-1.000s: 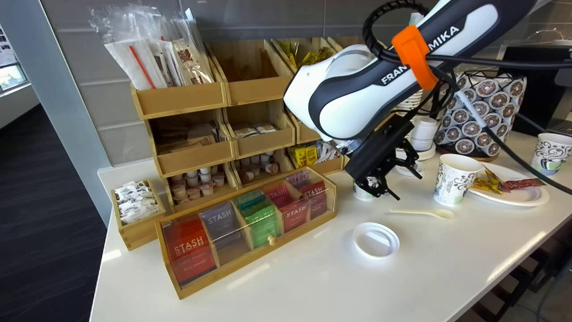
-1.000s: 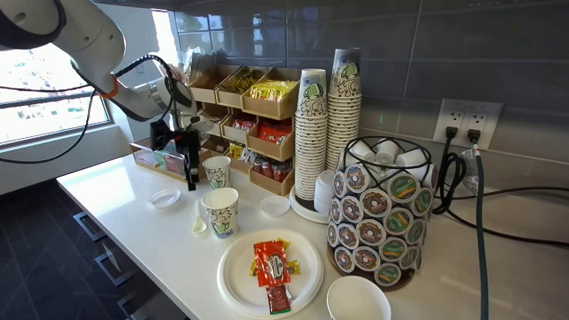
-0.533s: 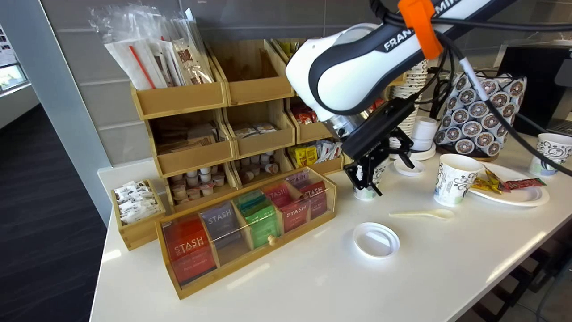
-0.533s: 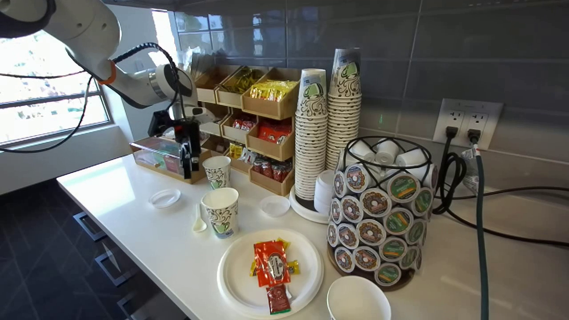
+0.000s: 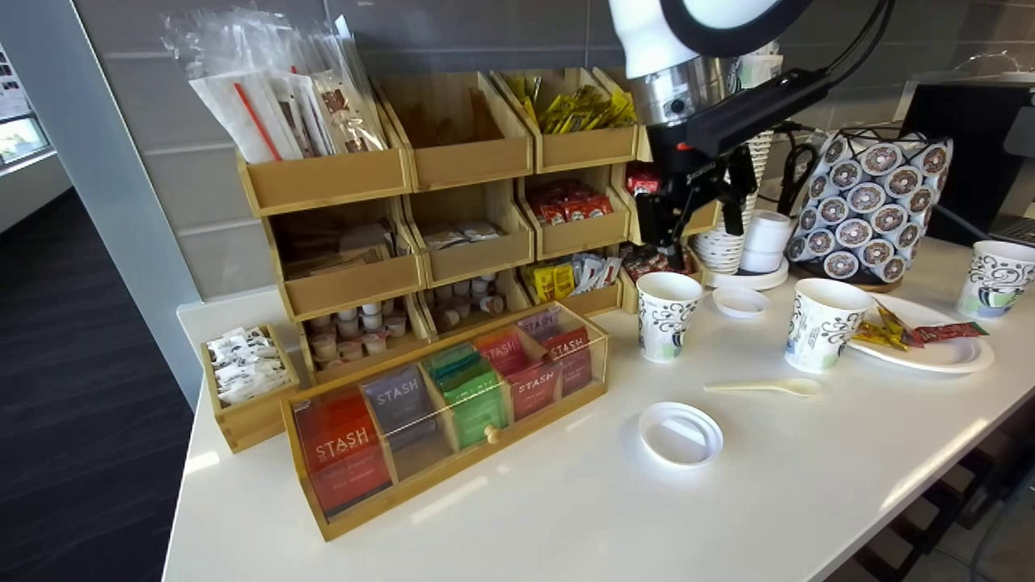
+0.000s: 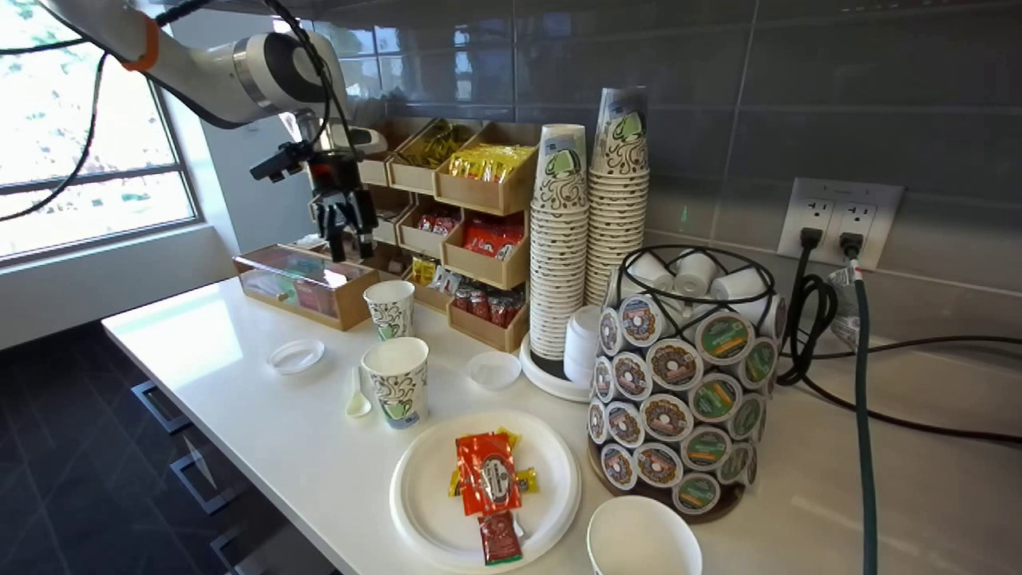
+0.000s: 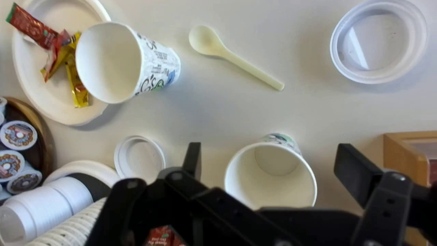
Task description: Remove the spoon from the cup on the left and put it on the counter top
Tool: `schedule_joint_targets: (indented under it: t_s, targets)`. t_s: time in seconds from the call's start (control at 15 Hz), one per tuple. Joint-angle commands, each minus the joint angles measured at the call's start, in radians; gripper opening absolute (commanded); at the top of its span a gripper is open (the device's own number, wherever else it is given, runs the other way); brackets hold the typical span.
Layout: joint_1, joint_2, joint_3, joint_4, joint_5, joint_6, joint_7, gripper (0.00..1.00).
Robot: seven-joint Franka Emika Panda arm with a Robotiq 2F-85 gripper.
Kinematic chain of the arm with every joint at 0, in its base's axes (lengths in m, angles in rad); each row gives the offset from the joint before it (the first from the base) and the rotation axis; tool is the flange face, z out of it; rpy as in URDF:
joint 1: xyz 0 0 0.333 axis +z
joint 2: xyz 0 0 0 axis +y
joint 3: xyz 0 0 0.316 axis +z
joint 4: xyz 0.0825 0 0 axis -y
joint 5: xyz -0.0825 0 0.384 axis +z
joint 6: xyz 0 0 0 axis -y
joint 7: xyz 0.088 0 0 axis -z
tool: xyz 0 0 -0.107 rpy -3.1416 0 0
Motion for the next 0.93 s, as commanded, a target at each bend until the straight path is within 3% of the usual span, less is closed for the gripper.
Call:
schedule_joint_targets:
  t_s: [0.0, 0.27, 0.4, 0.6, 0.87]
  targets:
    - [-0.055, -0.158, -0.011, -0.209, 0.046, 0.226, -0.162, 1.0]
    - [-0.098, -0.27, -0.019, -0.364, 0.123, 0.46, -0.368, 1.0]
    - [-0.106, -0.337, -0.02, -0.426, 0.241, 0.506, -0.498, 1.0]
    - [-0.095, -0.465, -0.029, -0.492, 0.344, 0.429, -0.603, 1.0]
    - [-0.1, -0.665, -0.043, -0.553, 0.378, 0.27, -0.553, 1.0]
